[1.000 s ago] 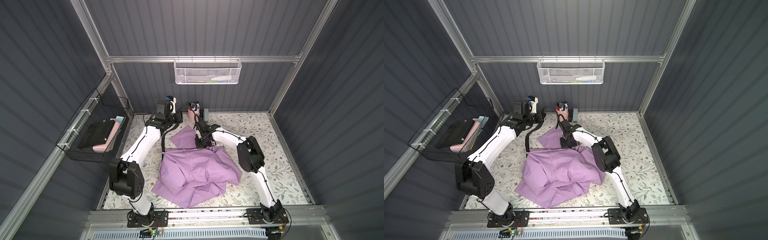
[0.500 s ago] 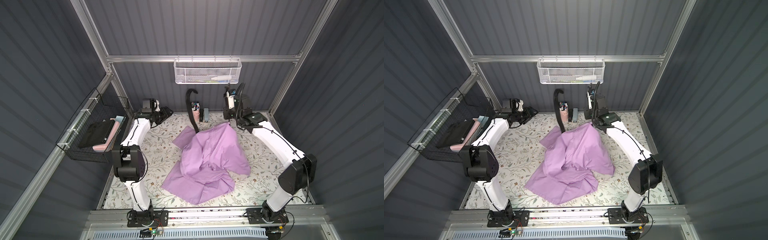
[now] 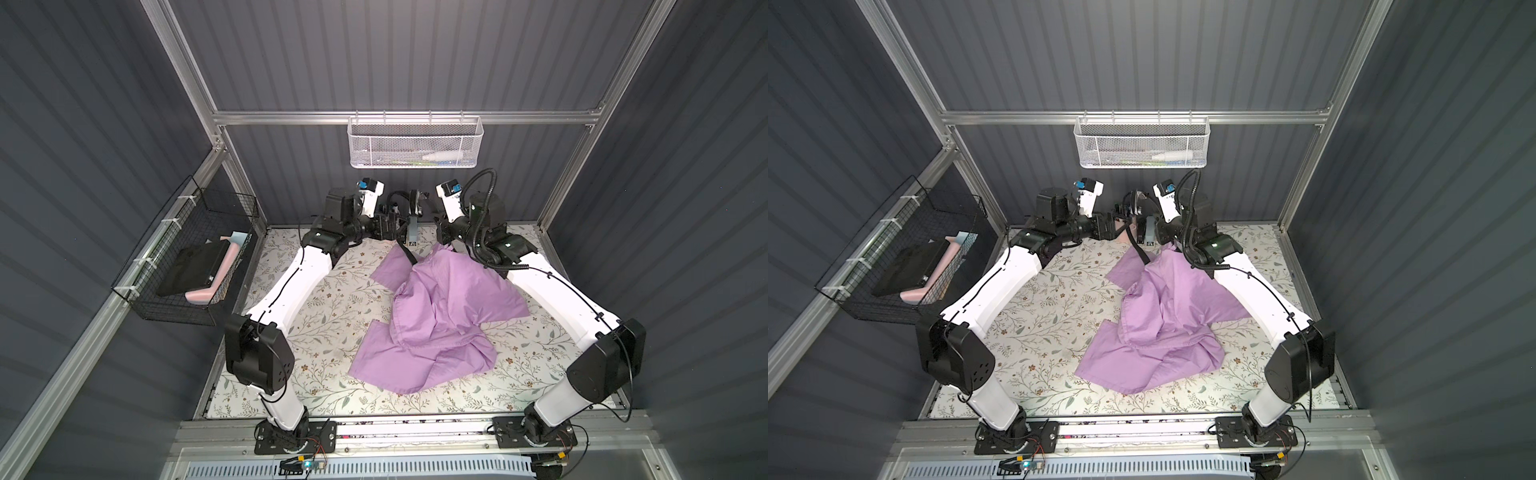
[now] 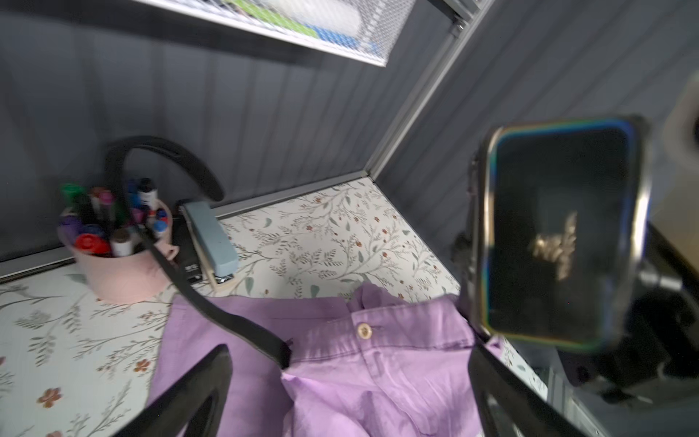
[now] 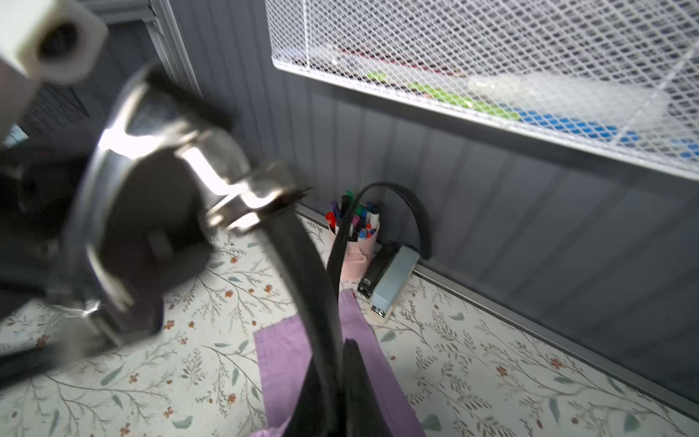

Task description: Remove the belt from the trousers

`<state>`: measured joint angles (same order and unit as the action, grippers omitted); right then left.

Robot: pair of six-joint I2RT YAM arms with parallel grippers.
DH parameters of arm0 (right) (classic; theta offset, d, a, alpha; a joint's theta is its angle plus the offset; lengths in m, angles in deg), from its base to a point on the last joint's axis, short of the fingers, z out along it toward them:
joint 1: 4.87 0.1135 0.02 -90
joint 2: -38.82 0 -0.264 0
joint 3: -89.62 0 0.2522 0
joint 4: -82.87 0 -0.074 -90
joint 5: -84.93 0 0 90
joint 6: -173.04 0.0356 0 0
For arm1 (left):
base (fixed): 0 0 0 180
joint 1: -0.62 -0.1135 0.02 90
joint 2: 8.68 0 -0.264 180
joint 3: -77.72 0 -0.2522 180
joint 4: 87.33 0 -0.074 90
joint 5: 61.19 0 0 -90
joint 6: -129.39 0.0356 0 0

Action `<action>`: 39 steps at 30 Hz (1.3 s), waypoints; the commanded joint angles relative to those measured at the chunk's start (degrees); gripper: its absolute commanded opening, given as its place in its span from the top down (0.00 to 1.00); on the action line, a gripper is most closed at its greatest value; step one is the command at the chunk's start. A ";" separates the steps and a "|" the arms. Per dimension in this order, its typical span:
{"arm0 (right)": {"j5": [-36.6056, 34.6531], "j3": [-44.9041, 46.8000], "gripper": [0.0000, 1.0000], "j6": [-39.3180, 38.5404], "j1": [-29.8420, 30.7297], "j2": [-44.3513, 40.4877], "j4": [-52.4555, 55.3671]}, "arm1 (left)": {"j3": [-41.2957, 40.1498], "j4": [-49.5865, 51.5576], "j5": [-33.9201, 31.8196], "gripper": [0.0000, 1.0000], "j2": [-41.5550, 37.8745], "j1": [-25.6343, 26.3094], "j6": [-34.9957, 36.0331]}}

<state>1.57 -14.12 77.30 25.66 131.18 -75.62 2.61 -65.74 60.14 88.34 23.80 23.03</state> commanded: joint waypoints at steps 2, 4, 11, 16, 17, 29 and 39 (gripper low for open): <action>3.90 0.21 1.00 0.45 3.23 -2.62 -7.84 | -6.22 -10.90 0.53 0.05 -1.51 0.46 -3.09; 0.74 0.50 1.00 -2.36 4.85 -2.16 -6.27 | -6.64 -13.13 1.73 0.05 -2.45 0.42 -4.89; -2.65 2.22 1.00 -5.40 6.04 -1.26 -1.10 | -9.25 -12.94 -1.03 0.02 -7.08 0.89 -2.63; -2.23 3.41 1.00 -4.38 6.22 -1.36 -1.47 | -9.19 -18.53 2.13 0.01 -6.37 0.99 -5.83; -3.41 3.04 1.00 -3.61 6.22 -1.24 -1.31 | -8.86 -18.09 1.85 0.01 -6.18 1.04 -5.66; -7.14 -7.93 1.00 2.91 6.16 -0.46 -4.15 | -22.21 -26.32 -12.16 0.02 -5.42 11.70 0.50; -2.45 -21.80 1.00 7.55 6.94 2.66 -5.66 | -8.25 -26.35 -16.57 0.09 13.41 18.48 0.15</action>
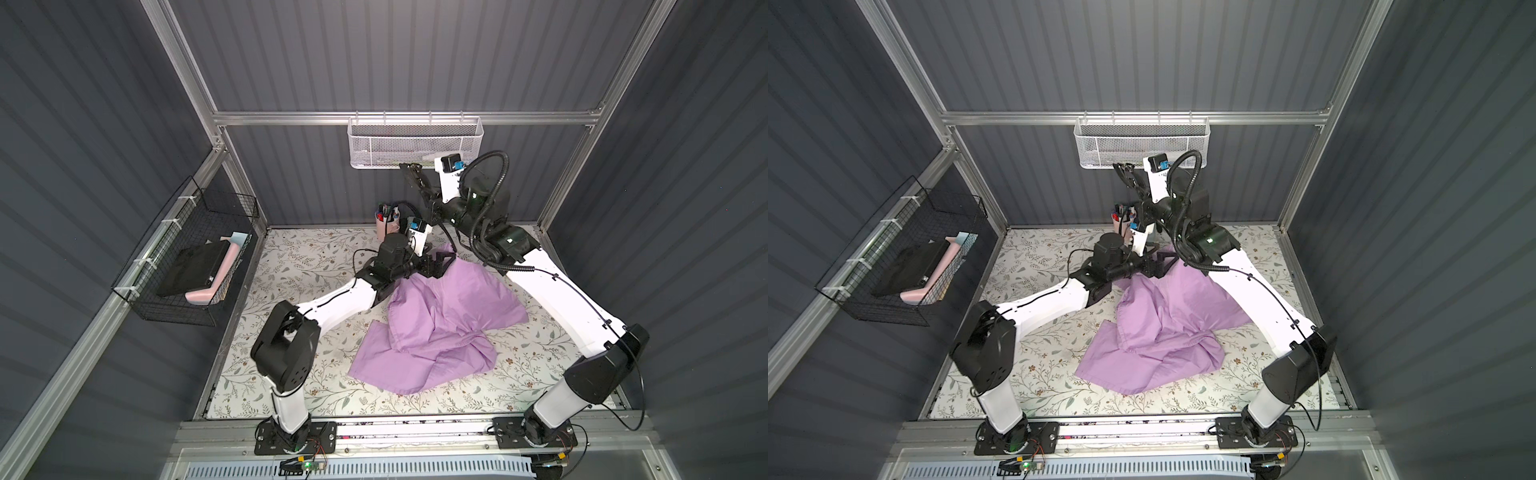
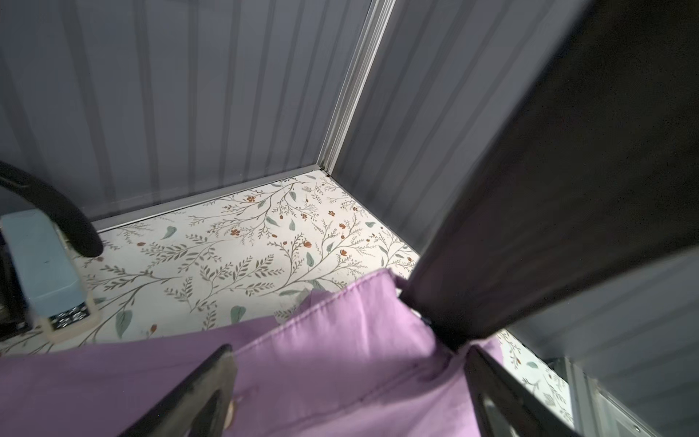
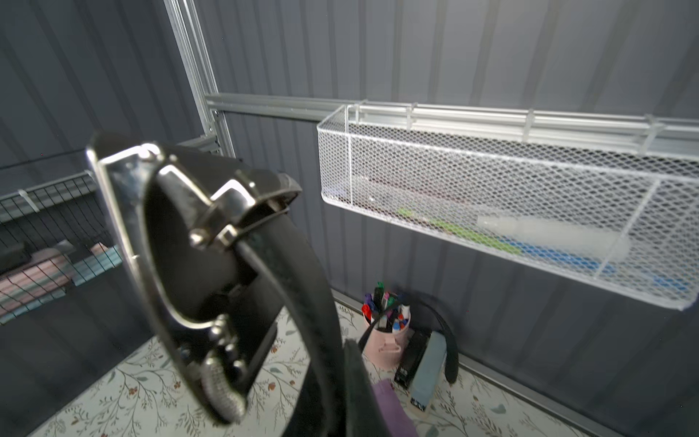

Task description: Remove the belt from the trousers

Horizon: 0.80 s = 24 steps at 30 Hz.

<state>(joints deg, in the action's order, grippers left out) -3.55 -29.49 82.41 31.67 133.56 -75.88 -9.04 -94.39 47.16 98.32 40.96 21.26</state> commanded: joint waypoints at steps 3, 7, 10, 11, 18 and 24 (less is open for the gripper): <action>3.23 -20.71 1.00 2.60 0.98 3.65 -2.59 | 2.08 3.82 -7.02 0.10 5.66 1.34 1.41; 2.23 -36.90 1.00 3.26 0.59 6.33 -2.32 | -0.95 7.36 -9.96 0.10 6.72 -0.23 0.95; -0.81 -36.88 1.00 2.86 0.21 2.75 -5.37 | -0.39 9.99 -9.48 0.13 7.33 -2.23 -1.82; -1.39 -36.87 1.00 2.58 0.25 1.66 -7.05 | -0.19 10.67 -9.42 0.14 7.51 -3.00 -3.11; -4.02 -34.93 1.00 1.29 0.21 -9.76 -14.84 | 1.00 14.29 -7.91 0.17 10.43 -9.55 -14.84; -12.58 -34.13 1.00 -6.14 0.25 -19.01 -14.37 | 6.87 29.08 -16.86 0.13 8.49 -12.72 -11.01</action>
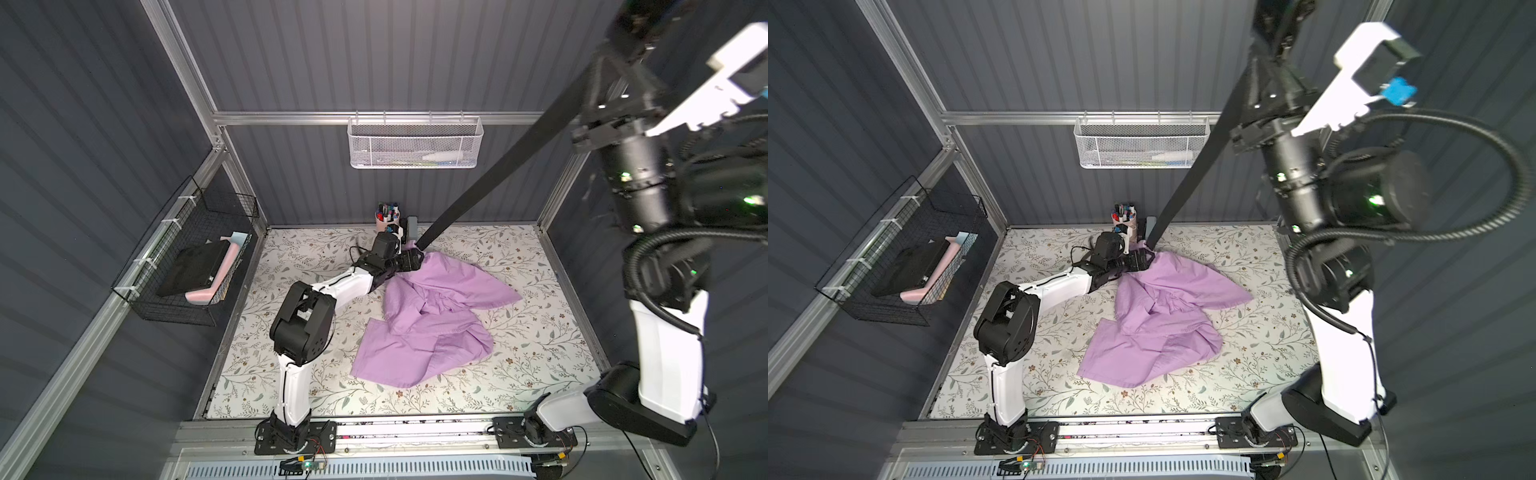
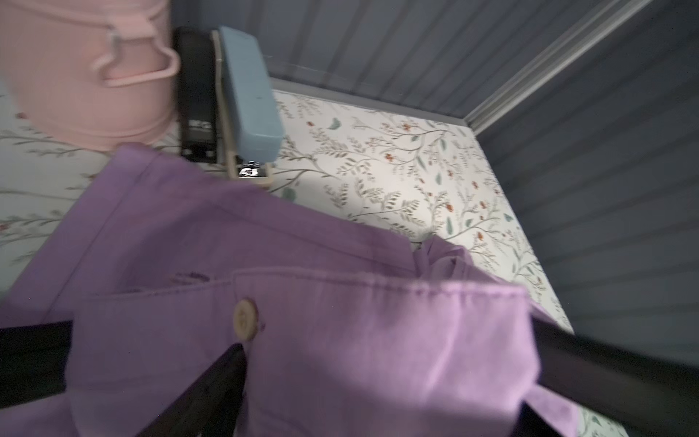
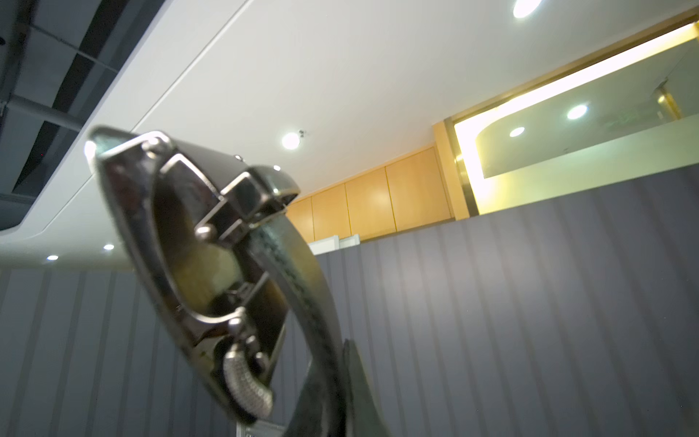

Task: Remove the belt from the trousers
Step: Remove the belt from the trousers, then place the belt at the center of the board.

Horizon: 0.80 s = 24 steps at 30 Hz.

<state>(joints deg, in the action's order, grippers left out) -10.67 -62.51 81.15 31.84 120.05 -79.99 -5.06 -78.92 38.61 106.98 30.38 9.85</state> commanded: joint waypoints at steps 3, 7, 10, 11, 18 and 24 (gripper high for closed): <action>-12.76 0.71 1.00 -11.56 0.12 -9.09 -9.65 | 2.25 17.38 -8.24 0.11 -2.42 -5.42 0.74; -20.04 2.67 1.00 -18.50 0.42 -13.16 -8.48 | -0.33 20.54 -8.60 0.11 -6.07 -10.03 0.64; -25.75 3.32 1.00 -23.68 1.52 -14.04 -6.73 | -1.86 22.56 -8.67 0.10 -8.06 -13.13 0.45; -27.43 3.32 1.00 -25.41 2.14 -13.87 -5.94 | -1.90 23.43 -8.72 0.10 -8.63 -14.16 0.20; -34.93 6.73 1.00 -32.87 5.35 -8.97 1.70 | -6.39 23.85 -7.59 0.10 -12.32 -17.54 0.31; -24.06 21.33 1.00 -12.62 0.96 -1.61 22.26 | -8.03 23.01 -6.01 0.11 -15.12 -17.48 2.74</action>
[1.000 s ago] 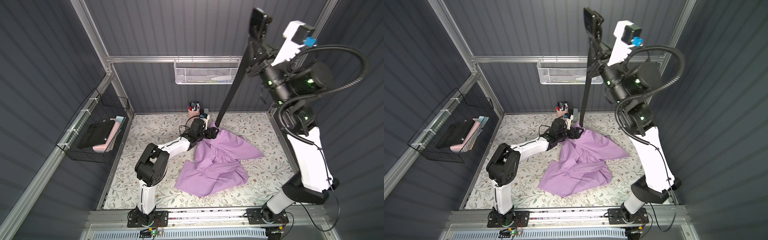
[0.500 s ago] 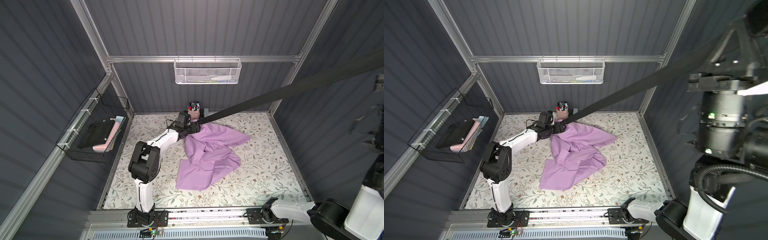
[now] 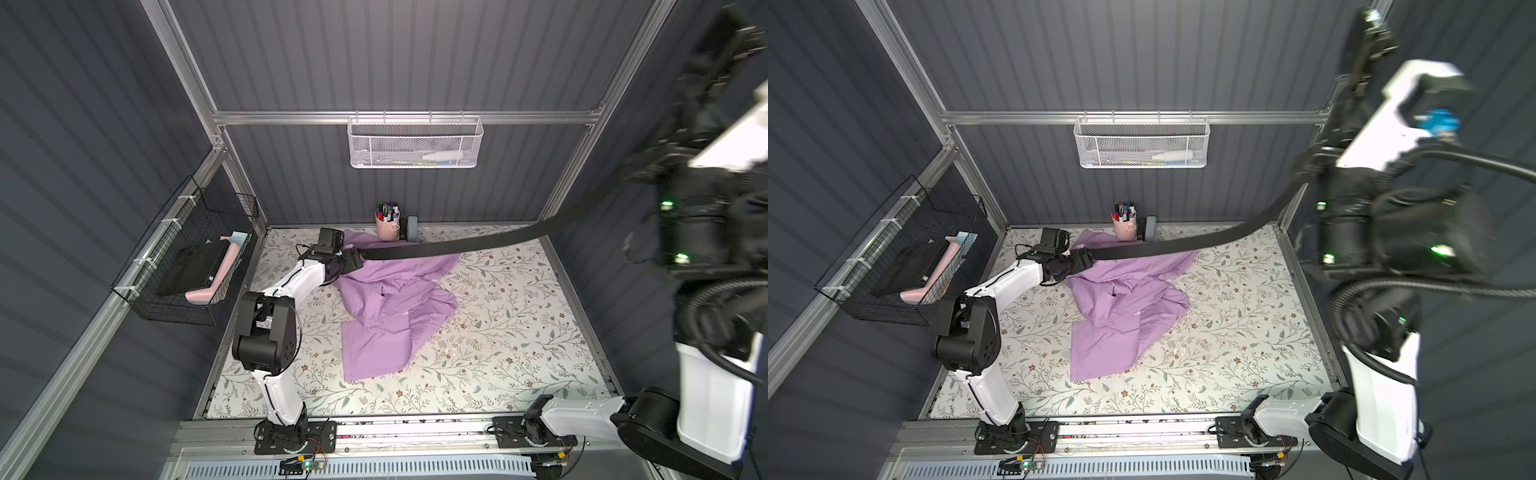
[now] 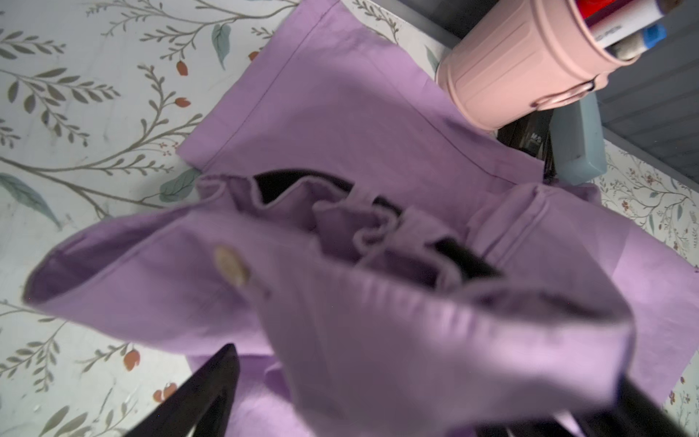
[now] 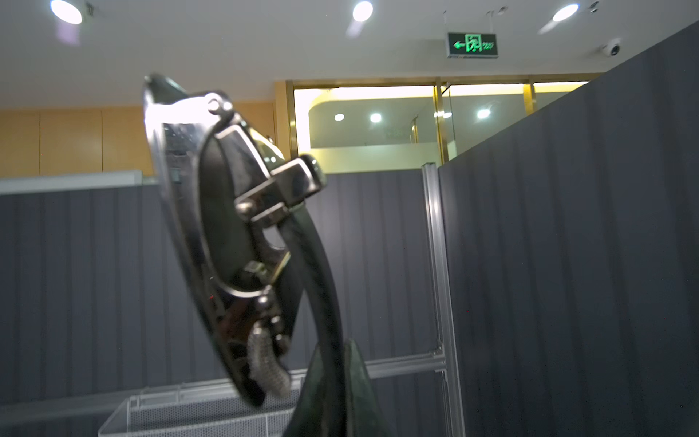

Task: Remove the belt from the trousers
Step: Place the belt at the center of the board.

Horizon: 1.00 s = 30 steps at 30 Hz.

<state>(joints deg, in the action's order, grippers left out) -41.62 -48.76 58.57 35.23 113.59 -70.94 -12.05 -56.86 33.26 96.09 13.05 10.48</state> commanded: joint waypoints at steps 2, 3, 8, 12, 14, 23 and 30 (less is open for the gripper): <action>20.01 17.63 1.00 18.91 -8.29 5.99 13.83 | -1.34 0.98 -0.24 0.13 -4.75 -0.12 3.68; 25.94 23.32 1.00 22.15 -10.95 6.90 12.69 | -1.51 0.74 0.27 0.13 -4.89 -0.14 4.43; 36.54 37.89 1.00 24.16 -15.58 16.54 11.85 | -2.38 -0.87 5.76 0.14 -4.75 -0.12 7.48; 37.25 39.86 0.95 23.06 -15.98 24.10 13.01 | -2.57 -0.82 7.90 0.14 -4.76 -0.12 10.05; 39.03 37.58 0.83 22.70 -16.01 27.72 15.64 | -2.42 -0.84 8.64 0.14 -4.59 -0.12 11.12; 36.64 20.30 0.48 18.35 -9.47 34.32 25.48 | -2.25 -1.68 10.93 0.14 -3.03 0.49 12.78; 39.68 9.68 0.38 16.88 -4.14 42.56 22.60 | -2.03 -1.46 11.26 0.13 -2.10 0.63 12.83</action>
<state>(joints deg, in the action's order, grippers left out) -2.74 -34.86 77.58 30.57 150.76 -49.37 -13.76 -57.58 43.53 93.52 13.37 22.11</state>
